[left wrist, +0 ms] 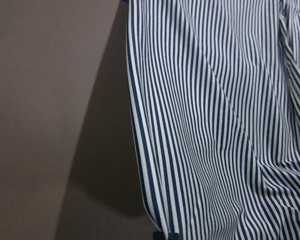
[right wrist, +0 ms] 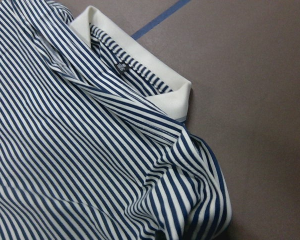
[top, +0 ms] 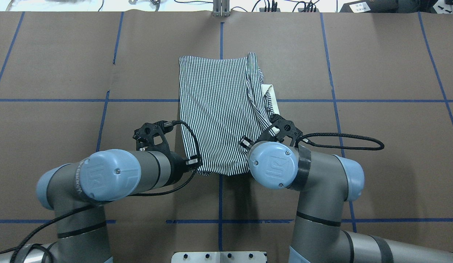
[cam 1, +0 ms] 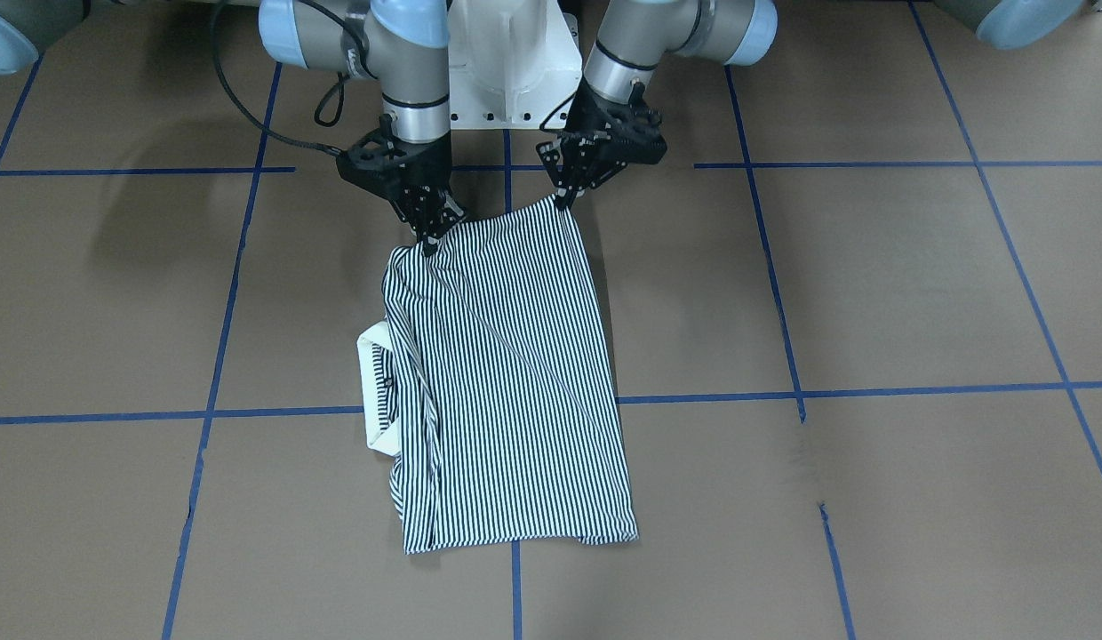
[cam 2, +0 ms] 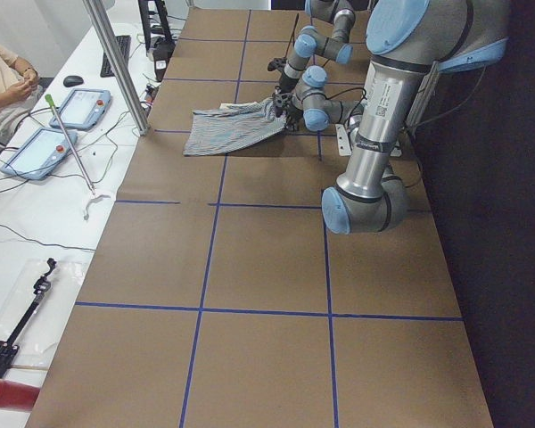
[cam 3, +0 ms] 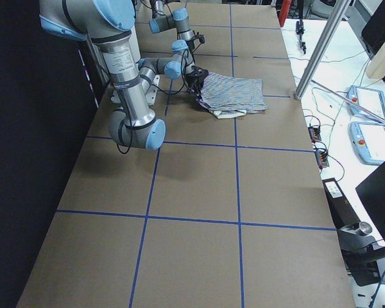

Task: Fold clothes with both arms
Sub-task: 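Lift the near half with both grippers and fold it farther from the robot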

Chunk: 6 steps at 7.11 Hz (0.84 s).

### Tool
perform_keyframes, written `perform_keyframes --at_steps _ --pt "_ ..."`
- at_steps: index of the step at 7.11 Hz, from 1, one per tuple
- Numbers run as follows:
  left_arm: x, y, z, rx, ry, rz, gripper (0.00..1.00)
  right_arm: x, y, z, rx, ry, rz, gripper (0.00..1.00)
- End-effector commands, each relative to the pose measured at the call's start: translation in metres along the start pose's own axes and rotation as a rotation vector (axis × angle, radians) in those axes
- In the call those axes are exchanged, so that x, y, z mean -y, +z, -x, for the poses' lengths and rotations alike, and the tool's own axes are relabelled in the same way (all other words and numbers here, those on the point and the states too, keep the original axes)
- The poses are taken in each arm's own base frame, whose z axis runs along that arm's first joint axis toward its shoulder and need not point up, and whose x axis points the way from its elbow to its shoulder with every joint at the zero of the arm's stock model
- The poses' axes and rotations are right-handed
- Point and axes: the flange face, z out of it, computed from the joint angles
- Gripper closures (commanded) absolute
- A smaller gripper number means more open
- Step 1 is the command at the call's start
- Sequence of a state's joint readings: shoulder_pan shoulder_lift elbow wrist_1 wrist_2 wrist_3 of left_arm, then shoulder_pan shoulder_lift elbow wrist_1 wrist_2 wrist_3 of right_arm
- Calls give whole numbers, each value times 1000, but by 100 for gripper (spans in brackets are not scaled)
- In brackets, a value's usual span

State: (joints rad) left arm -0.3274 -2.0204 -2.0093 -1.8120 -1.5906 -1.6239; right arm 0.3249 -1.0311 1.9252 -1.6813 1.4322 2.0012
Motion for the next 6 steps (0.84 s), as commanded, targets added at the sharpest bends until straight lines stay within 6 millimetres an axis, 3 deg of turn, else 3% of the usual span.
perform_keyframes --at_steps 1,2,3,4,5,6 --pt "-7 -105 -12 17 0 30 100 -3 -121 -27 1 10 53 100" --pt "-13 -133 -9 29 0 78 100 -4 -140 -35 2 14 65 100" --pt "-11 -118 -8 57 0 70 100 -11 -125 -30 -20 7 48 100" --pt "10 -99 -9 87 30 36 100 -20 -107 -9 -43 -7 23 100" --pt "40 -83 -16 103 60 -11 100 -6 -89 16 -10 1 2 100" --pt "72 -62 -17 110 61 -56 100 19 -52 44 16 9 -36 100"
